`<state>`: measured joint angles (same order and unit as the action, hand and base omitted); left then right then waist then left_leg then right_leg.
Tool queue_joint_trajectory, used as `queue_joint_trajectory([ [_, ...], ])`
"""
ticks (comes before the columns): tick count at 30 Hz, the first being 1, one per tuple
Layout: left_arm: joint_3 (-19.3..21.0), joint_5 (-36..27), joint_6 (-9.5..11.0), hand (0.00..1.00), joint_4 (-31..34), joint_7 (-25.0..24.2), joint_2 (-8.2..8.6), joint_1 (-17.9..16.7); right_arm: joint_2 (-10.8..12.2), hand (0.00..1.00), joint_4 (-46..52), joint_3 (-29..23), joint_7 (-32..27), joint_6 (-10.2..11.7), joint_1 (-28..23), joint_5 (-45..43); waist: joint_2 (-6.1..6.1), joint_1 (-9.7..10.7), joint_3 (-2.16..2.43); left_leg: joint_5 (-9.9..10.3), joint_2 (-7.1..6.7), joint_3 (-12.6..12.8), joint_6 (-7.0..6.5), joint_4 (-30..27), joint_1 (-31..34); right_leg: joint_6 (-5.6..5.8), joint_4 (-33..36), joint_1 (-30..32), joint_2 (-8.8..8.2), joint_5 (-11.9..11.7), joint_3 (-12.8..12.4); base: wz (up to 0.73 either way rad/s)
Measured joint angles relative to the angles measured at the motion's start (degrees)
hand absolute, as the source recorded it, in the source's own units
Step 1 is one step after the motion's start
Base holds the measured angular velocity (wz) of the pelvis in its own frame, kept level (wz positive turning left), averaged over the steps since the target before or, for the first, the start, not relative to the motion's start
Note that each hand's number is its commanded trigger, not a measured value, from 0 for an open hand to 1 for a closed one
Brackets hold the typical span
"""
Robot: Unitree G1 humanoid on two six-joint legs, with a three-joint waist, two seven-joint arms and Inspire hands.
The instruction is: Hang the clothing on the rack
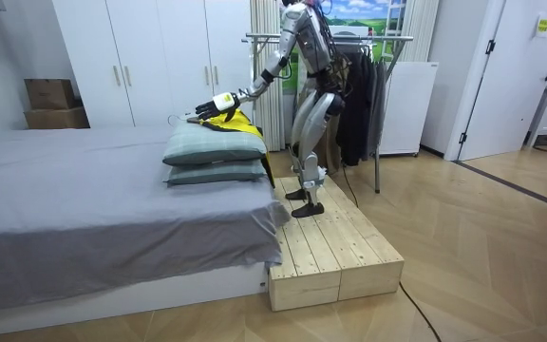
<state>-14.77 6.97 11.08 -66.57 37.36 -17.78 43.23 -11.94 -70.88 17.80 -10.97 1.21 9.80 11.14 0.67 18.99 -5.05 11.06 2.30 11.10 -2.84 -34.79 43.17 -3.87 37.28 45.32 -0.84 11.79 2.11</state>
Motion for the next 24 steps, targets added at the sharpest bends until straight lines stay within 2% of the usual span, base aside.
queue_joint_trajectory([
  [4,-1.3,5.7,0.0,0.00,0.1,-0.5,-1.98,1.8,-0.2,0.00,-0.2,-0.1,0.5,0.1,0.0,-0.2,0.04,0.1,0.01,0.3,-0.03,0.0,-0.43,-1.0,2.3,-0.04,1.5,2.3,-0.05,0.0,0.0,0.00],
  [6,-1.4,7.7,0.0,0.00,0.0,-0.5,-2.36,2.8,-0.5,0.00,-0.2,-0.1,0.9,0.1,-0.2,-0.1,0.10,0.0,0.00,0.3,-0.05,0.0,-0.44,-1.0,2.5,-0.05,1.5,2.5,-0.10,-0.1,0.0,0.00],
  [8,-3.5,10.3,-0.1,0.00,-0.1,-0.4,-3.41,3.6,-1.0,0.00,0.0,-0.1,1.3,0.0,-0.5,0.1,0.45,0.0,0.07,0.3,-0.08,-0.2,-0.44,-1.0,2.5,-0.25,1.5,2.5,-0.39,-0.3,0.5,0.00],
  [11,-4.4,13.0,-1.1,0.00,-0.1,-0.4,-3.52,4.1,-1.9,0.00,1.8,-0.7,1.6,-0.1,-1.3,0.1,1.35,-0.1,0.03,0.3,-0.06,-0.2,-0.44,-1.0,2.5,-0.35,1.5,2.4,-0.78,-0.4,1.1,0.05],
  [16,-4.6,15.2,-3.5,0.00,-0.6,-1.0,-3.50,4.1,-1.9,0.00,2.1,-1.2,1.7,-0.6,-1.6,-0.1,1.82,-0.2,-0.13,0.3,-0.03,-0.2,-0.44,-0.9,2.2,-0.40,1.5,2.2,-0.74,-0.3,1.1,0.00],
  [20,-4.6,15.0,-4.9,0.00,-1.3,-2.3,-3.52,4.1,-2.0,0.00,3.7,-1.8,1.4,-2.2,-2.3,-0.2,2.21,-0.4,-0.16,0.3,-0.01,-0.3,-0.44,-1.0,2.6,-0.42,1.5,2.4,-0.67,-0.3,1.1,0.00],
  [24,-4.7,14.3,-5.9,0.00,-2.7,-4.1,-3.77,4.8,-2.0,0.00,4.6,-2.2,1.1,-2.6,-2.5,-0.1,3.02,-0.5,-0.09,0.4,0.02,-0.4,-0.59,-1.7,3.5,-0.42,2.1,3.3,-0.65,-0.3,1.1,-0.01],
])
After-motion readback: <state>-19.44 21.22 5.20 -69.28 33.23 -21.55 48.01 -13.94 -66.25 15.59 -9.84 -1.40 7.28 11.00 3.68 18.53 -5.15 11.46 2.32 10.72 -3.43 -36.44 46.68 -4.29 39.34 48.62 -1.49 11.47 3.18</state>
